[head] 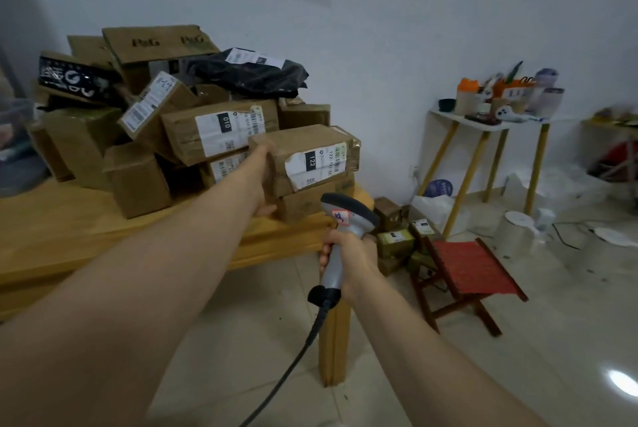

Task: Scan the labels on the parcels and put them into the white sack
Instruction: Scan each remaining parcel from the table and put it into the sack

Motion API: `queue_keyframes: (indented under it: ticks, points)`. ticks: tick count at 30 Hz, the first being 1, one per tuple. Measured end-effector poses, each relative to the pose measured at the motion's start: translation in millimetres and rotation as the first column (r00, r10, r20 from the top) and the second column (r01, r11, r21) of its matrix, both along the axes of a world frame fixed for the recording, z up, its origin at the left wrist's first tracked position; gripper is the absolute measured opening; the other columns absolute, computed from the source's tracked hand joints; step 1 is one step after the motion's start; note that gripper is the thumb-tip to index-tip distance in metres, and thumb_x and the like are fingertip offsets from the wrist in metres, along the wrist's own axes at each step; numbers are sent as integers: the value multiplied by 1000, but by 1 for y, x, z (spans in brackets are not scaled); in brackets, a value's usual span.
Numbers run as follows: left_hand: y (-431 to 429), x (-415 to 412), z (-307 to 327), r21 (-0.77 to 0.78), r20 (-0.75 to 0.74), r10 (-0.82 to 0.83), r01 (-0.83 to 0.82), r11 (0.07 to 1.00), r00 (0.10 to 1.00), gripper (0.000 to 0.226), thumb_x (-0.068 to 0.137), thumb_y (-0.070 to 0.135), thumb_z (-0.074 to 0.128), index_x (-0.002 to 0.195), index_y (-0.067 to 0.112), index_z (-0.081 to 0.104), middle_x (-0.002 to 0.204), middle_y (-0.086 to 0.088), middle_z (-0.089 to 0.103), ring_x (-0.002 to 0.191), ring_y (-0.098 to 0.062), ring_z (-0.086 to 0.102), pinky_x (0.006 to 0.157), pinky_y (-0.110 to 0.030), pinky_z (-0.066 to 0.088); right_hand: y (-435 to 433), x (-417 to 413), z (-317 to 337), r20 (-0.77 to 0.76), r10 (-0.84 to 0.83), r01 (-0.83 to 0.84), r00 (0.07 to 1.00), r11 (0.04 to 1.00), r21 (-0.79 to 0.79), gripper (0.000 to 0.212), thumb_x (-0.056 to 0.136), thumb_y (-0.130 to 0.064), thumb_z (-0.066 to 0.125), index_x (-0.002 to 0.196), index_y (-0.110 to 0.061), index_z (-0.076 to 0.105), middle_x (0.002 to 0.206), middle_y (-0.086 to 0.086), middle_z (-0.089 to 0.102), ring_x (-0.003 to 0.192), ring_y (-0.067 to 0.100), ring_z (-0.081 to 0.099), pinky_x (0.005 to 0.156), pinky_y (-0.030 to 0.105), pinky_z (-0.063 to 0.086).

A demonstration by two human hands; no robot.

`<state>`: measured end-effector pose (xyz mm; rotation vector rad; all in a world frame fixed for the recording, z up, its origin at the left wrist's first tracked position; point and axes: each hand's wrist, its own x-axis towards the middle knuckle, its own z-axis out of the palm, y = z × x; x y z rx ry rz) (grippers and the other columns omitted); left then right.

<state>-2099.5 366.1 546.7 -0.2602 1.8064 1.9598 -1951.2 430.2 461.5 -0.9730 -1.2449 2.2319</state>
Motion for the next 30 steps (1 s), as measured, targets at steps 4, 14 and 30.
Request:
queue_keyframes:
  ticks: [4,14,30]
  points:
    - [6,-7,10,-20,56,-47,48,999,997,53,72,43,80,81,11,39,82,-12,47,75,-35,51,90,-51,51,5,-5,-3,0,38,-38,999,999,16,17,79,4,62,68,-5,54,46,3,53,36,15,49,40,23,45]
    - [-11,-14,10,148,92,-178,163,975,980,71,69,42,81,121,4,53,112,-16,62,100,-31,62,95,-43,50,-2,-6,1,-87,-8,6,996,1000,-24,12,79,2,64,72,-5,57,49,4,55,40,15,50,42,25,45]
    - [-77,20,25,391,-28,-145,144,909,989,58,81,31,74,130,12,50,127,-18,54,116,-37,54,100,-51,45,-53,28,73,-397,-57,61,916,998,-2,25,79,-5,72,87,-13,49,46,-3,59,39,10,55,41,21,48]
